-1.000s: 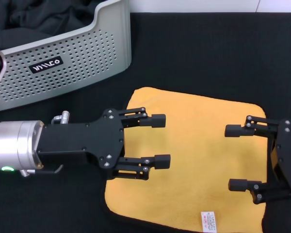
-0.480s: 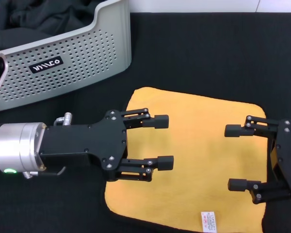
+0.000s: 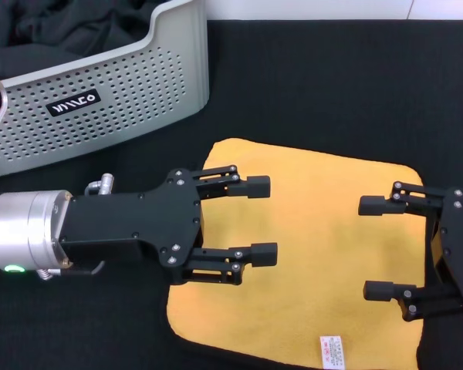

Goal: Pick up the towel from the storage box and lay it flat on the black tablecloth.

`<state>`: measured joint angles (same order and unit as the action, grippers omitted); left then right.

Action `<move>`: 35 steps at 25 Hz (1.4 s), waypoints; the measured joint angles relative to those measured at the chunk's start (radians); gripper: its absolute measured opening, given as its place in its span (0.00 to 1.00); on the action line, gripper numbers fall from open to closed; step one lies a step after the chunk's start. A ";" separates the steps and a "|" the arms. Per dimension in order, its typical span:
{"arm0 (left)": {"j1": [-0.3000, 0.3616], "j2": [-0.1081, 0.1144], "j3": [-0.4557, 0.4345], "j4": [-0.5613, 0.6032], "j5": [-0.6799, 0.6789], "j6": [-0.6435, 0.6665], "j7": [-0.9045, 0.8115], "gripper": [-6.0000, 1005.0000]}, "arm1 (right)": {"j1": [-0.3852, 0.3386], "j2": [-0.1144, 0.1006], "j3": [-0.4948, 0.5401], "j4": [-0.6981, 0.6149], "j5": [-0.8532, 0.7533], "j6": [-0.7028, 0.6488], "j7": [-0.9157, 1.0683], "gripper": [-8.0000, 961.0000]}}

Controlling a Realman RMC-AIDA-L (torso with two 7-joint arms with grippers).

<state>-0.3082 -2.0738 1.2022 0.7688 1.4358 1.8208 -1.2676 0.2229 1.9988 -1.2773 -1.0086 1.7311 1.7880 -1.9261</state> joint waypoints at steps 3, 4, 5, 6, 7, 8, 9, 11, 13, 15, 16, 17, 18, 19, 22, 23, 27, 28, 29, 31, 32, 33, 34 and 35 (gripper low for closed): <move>-0.001 0.001 0.000 0.000 -0.007 0.000 0.000 0.80 | 0.006 0.000 0.002 0.000 0.000 0.000 0.003 0.88; -0.002 0.001 0.000 0.000 -0.009 0.000 0.000 0.80 | 0.006 0.000 0.002 0.000 0.000 0.000 0.003 0.88; -0.002 0.002 0.000 0.000 -0.011 0.000 0.000 0.80 | 0.008 0.000 0.002 0.000 0.000 0.000 0.003 0.88; -0.003 0.002 0.000 0.000 -0.012 0.000 0.000 0.80 | 0.009 0.000 0.002 -0.001 0.000 0.000 0.003 0.88; -0.004 0.002 0.000 0.000 -0.013 0.000 0.000 0.80 | 0.010 0.000 0.003 -0.001 0.000 -0.001 0.003 0.88; -0.004 0.002 0.000 0.000 -0.013 0.000 0.001 0.80 | 0.011 0.000 0.003 -0.001 0.000 -0.001 0.003 0.88; -0.004 0.003 0.000 0.000 -0.013 0.000 0.001 0.80 | 0.011 0.000 0.003 -0.001 -0.001 -0.001 0.002 0.88; -0.005 0.002 0.001 0.000 -0.014 0.000 0.002 0.80 | 0.012 0.000 0.003 -0.001 -0.001 -0.001 -0.001 0.88; -0.005 0.001 0.000 0.001 -0.015 0.000 0.005 0.80 | 0.012 0.000 0.003 -0.001 -0.001 -0.001 -0.001 0.88; -0.005 0.001 -0.004 0.001 -0.015 0.000 0.005 0.80 | 0.012 0.001 0.003 0.000 -0.001 -0.002 -0.002 0.88; -0.005 0.001 -0.006 0.001 -0.015 0.000 0.005 0.80 | 0.012 0.002 0.003 0.000 -0.001 -0.002 -0.002 0.88; -0.006 0.001 -0.010 0.001 -0.015 0.000 0.005 0.80 | 0.012 0.002 0.003 0.001 -0.001 -0.002 -0.002 0.88; -0.006 0.001 -0.013 0.001 -0.015 0.001 0.005 0.80 | 0.012 0.002 0.003 0.004 -0.001 -0.002 -0.002 0.88; -0.006 0.001 -0.013 0.001 -0.015 0.001 0.005 0.80 | 0.012 0.002 0.003 0.005 -0.001 -0.002 -0.003 0.88; -0.006 0.001 -0.014 0.001 -0.015 0.001 0.005 0.80 | 0.013 0.002 0.003 0.011 -0.001 -0.003 -0.004 0.88; -0.005 -0.001 -0.018 0.001 -0.016 0.001 0.008 0.80 | 0.013 0.002 0.003 0.012 -0.001 -0.004 -0.006 0.88; -0.002 -0.004 -0.025 0.001 -0.015 0.002 0.016 0.80 | 0.013 0.002 0.004 0.014 -0.001 -0.004 -0.013 0.88; -0.001 -0.004 -0.025 0.001 -0.016 0.004 0.017 0.80 | 0.014 0.002 0.004 0.017 -0.001 -0.004 -0.015 0.88; -0.001 -0.005 -0.025 0.001 -0.016 0.007 0.017 0.80 | 0.014 0.002 0.004 0.020 -0.001 -0.005 -0.016 0.88; 0.000 -0.006 -0.025 0.001 -0.016 0.012 0.017 0.80 | 0.015 0.002 0.004 0.026 -0.001 -0.009 -0.016 0.88; 0.000 -0.007 -0.025 0.001 -0.016 0.012 0.018 0.80 | 0.015 0.002 0.004 0.027 -0.001 -0.010 -0.017 0.88; 0.001 -0.007 -0.025 0.001 -0.016 0.012 0.018 0.80 | 0.015 0.002 0.004 0.027 -0.001 -0.011 -0.017 0.88; 0.002 -0.008 -0.025 0.001 -0.016 0.012 0.019 0.80 | 0.015 0.002 0.004 0.027 -0.001 -0.012 -0.017 0.88; 0.002 -0.008 -0.025 0.001 -0.016 0.013 0.019 0.80 | 0.015 0.002 0.004 0.027 -0.001 -0.012 -0.017 0.88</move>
<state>-0.3058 -2.0816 1.1770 0.7701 1.4203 1.8334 -1.2487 0.2380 2.0004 -1.2732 -0.9817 1.7302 1.7756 -1.9435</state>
